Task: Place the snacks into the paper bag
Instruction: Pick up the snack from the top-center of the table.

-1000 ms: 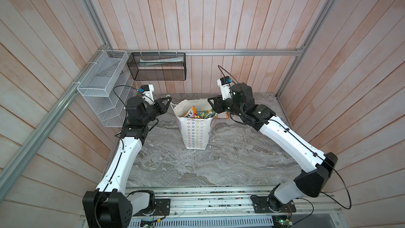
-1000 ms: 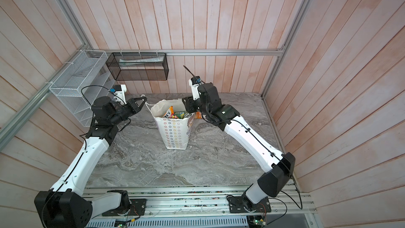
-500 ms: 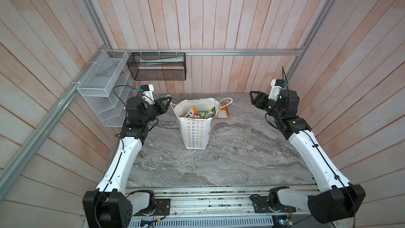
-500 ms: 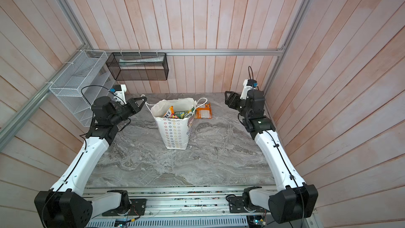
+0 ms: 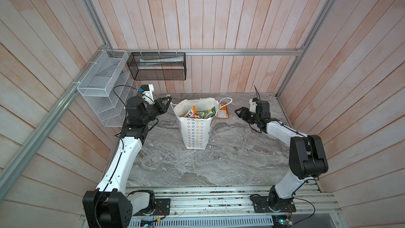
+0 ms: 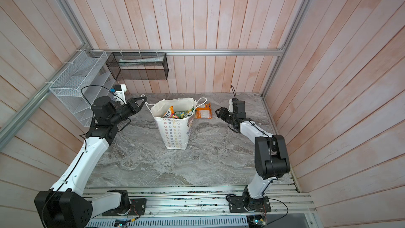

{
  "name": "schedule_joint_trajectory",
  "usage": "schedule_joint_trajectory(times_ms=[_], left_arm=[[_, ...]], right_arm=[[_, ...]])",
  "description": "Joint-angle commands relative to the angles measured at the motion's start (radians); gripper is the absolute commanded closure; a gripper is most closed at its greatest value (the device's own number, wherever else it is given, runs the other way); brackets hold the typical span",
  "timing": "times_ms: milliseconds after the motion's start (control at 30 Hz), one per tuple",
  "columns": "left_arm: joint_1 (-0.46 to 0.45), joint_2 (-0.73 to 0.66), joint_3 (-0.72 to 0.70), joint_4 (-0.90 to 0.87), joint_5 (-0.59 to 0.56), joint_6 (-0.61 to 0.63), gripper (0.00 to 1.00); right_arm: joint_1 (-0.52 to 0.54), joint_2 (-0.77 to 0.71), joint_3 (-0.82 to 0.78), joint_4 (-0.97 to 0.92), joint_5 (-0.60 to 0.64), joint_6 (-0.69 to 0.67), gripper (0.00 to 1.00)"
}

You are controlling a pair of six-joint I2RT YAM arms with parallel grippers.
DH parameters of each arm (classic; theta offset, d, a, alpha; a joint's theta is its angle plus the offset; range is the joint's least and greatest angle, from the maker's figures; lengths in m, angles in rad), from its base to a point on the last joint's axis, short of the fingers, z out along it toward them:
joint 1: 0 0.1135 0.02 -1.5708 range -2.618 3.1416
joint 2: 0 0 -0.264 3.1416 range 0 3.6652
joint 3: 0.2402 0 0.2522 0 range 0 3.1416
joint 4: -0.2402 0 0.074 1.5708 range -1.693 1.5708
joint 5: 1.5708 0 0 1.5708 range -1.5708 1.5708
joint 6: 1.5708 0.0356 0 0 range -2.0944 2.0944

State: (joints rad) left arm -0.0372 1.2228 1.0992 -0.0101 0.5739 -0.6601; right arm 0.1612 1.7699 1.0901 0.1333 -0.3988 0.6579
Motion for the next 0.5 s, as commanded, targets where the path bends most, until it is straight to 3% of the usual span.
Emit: schedule_joint_trajectory(times_ms=[0,467], left_arm=[[0.01,-0.009,-0.003,0.069,0.016,-0.007,1.0],[0.01,0.0,-0.008,0.078,0.027,-0.019,1.0]], right_arm=[[0.012,0.094,0.064,0.073,-0.06,0.009,0.42],[0.021,0.34,0.241,0.095,-0.115,0.025,0.56]])
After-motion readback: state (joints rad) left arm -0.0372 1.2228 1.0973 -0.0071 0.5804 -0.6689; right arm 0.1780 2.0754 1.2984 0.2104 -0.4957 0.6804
